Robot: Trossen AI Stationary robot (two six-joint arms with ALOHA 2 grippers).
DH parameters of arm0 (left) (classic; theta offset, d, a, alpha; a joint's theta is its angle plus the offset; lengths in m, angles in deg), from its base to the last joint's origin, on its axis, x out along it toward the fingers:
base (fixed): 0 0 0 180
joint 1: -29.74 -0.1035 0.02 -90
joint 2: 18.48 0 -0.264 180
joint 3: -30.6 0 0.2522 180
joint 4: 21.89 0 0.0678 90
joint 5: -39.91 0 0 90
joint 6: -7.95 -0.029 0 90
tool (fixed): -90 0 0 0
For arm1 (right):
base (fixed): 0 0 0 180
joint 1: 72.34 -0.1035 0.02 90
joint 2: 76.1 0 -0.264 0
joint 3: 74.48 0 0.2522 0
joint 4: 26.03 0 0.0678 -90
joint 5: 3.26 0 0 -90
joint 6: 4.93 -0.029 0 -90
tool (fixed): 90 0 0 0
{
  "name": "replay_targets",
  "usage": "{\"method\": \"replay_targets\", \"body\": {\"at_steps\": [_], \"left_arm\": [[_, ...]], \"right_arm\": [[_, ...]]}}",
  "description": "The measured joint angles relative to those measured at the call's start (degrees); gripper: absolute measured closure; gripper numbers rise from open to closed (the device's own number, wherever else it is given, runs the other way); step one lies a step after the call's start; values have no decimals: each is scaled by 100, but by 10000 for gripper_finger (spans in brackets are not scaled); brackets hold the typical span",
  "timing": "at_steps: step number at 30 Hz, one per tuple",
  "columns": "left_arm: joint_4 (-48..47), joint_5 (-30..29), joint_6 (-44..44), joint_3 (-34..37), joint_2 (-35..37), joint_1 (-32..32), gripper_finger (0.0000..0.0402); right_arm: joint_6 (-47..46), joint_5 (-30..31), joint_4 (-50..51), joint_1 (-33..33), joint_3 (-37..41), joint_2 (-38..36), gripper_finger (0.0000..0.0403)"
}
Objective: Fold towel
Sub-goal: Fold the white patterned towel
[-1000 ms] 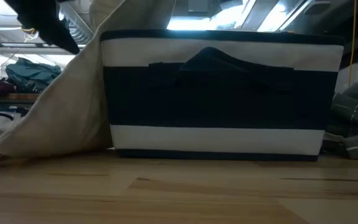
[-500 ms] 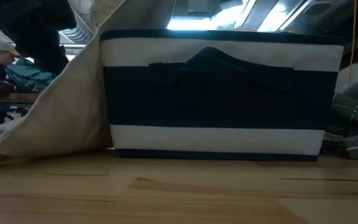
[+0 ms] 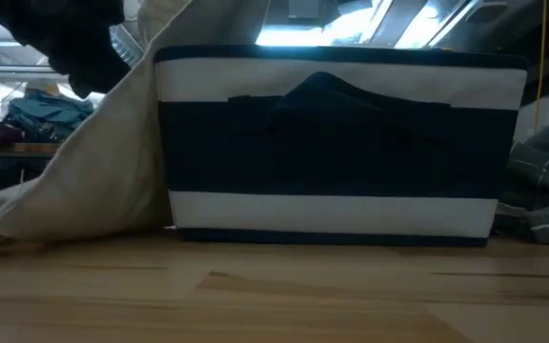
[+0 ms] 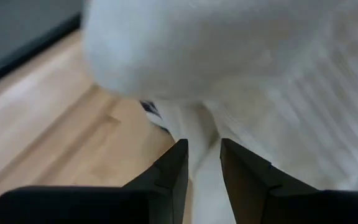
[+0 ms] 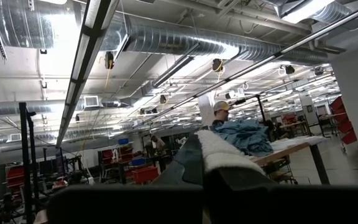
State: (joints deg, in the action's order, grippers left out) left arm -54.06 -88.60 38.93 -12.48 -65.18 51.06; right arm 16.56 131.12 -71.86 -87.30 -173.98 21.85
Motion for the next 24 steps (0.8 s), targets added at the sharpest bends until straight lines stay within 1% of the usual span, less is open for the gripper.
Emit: {"method": "replay_targets", "body": {"at_steps": [4,8,13,21,23,24], "left_arm": [[155,-405,189,0,0,3,315],[306,-456,203,2,-3,20,315],[656,-472,157,2,-128,209,315],[1223,-716,376,2,-706,466,315],[1342,-997,473,2,-888,517,315],[1370,-1249,551,2,-965,544,315]], "right_arm": [[2,0,0,0,0,0,403],[2,0,0,0,0,0,403],[3,8,0,0,0,2,402],[4,11,-3,0,0,2,402],[4,13,-4,0,0,2,402],[4,13,-4,0,0,2,402]]}}
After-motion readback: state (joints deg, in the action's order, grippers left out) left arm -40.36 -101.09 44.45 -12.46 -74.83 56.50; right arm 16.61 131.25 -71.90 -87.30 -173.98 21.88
